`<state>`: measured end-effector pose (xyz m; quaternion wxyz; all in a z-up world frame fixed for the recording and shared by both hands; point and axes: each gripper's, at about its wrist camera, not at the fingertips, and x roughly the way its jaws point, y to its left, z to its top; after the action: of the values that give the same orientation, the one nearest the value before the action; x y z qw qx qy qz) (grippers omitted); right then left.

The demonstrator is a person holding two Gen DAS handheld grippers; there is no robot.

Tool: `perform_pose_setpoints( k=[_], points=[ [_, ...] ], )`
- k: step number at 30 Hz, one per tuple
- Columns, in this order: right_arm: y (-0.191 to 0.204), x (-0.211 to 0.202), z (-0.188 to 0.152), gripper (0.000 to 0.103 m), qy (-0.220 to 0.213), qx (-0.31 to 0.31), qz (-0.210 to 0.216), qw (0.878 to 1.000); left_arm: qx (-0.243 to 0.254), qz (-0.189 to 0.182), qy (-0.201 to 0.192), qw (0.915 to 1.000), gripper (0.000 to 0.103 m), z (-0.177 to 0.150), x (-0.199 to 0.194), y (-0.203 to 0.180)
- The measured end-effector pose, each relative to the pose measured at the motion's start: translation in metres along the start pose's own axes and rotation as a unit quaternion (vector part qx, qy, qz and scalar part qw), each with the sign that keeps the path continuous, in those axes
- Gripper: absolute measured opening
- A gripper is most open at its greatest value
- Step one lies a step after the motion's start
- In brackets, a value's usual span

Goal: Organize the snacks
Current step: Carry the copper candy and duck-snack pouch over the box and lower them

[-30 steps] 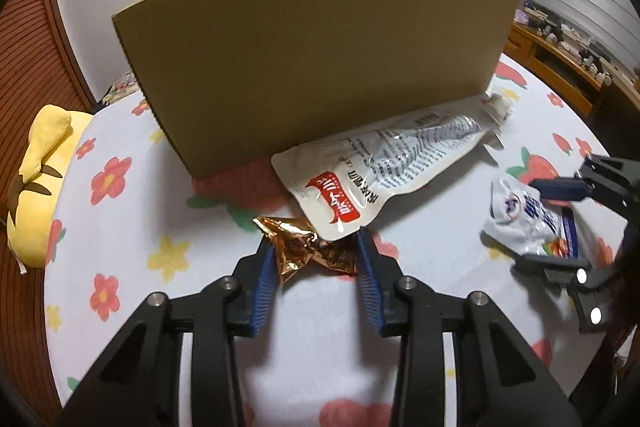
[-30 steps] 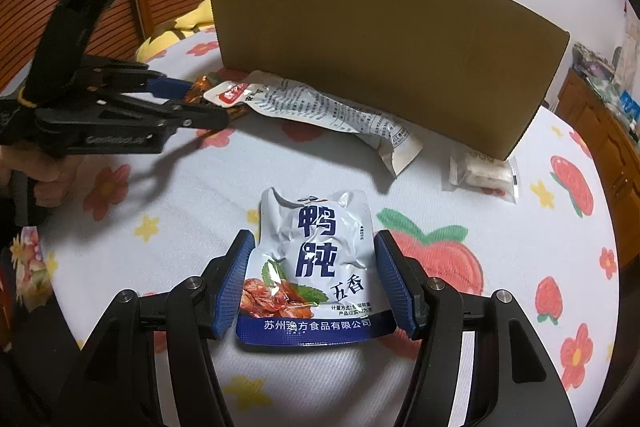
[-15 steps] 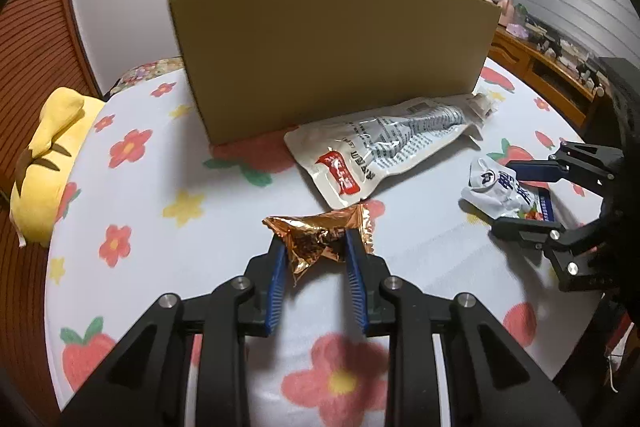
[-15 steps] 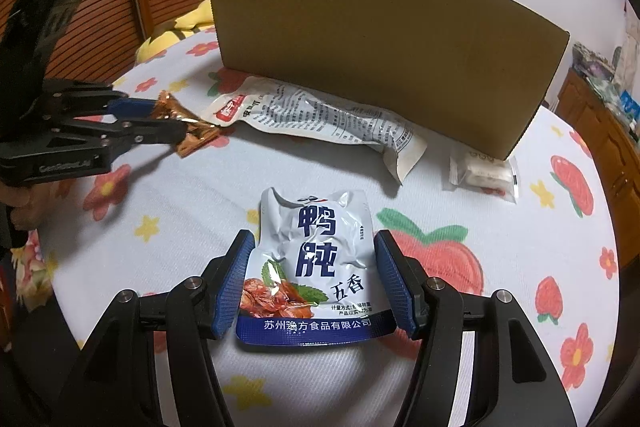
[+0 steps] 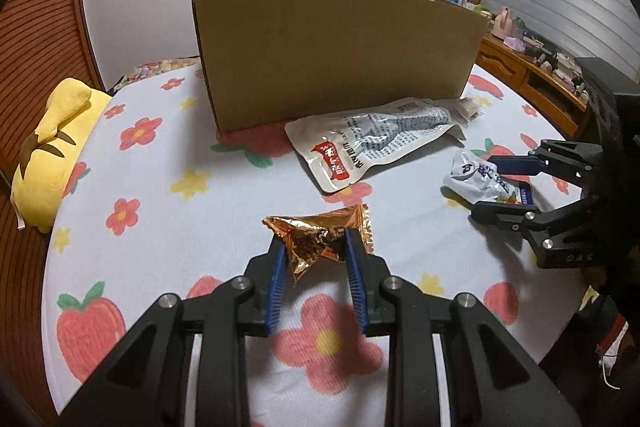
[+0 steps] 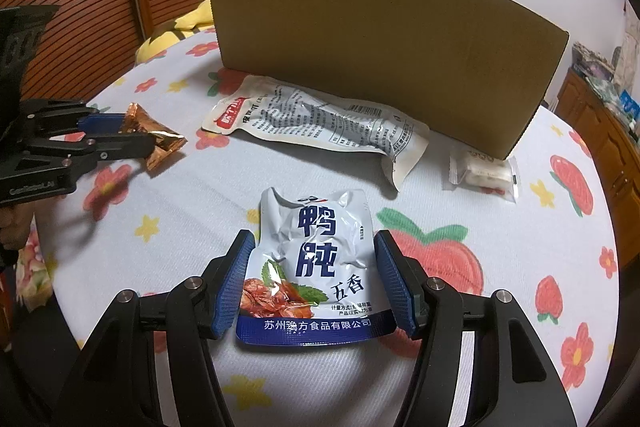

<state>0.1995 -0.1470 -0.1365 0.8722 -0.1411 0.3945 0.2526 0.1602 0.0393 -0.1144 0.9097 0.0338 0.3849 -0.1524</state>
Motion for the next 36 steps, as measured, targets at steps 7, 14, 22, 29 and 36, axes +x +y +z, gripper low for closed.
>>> perform_pose_setpoints(
  k=[7, 14, 22, 29, 36],
  points=[
    [0.000, -0.004, -0.001, 0.062, -0.015, 0.003, -0.005, 1.000, 0.001, -0.004, -0.017, 0.9998, 0.027, 0.007, -0.010, -0.004],
    [-0.005, -0.012, -0.003, 0.062, -0.046, 0.020, -0.007, 0.999, 0.002, -0.006, -0.036, 0.9993, 0.027, 0.020, -0.018, -0.010],
    [-0.011, -0.021, -0.004, 0.062, -0.071, 0.036, -0.013, 0.997, 0.009, -0.008, -0.058, 0.9982, 0.027, 0.038, -0.025, -0.017],
    [-0.013, -0.037, 0.004, 0.062, -0.090, 0.033, -0.010, 0.995, 0.016, -0.009, -0.086, 0.9961, 0.027, 0.068, -0.034, -0.020],
    [-0.028, -0.067, 0.038, 0.062, -0.136, 0.019, -0.015, 0.990, 0.021, -0.001, -0.110, 0.9938, 0.027, 0.106, -0.037, -0.020]
  ],
)
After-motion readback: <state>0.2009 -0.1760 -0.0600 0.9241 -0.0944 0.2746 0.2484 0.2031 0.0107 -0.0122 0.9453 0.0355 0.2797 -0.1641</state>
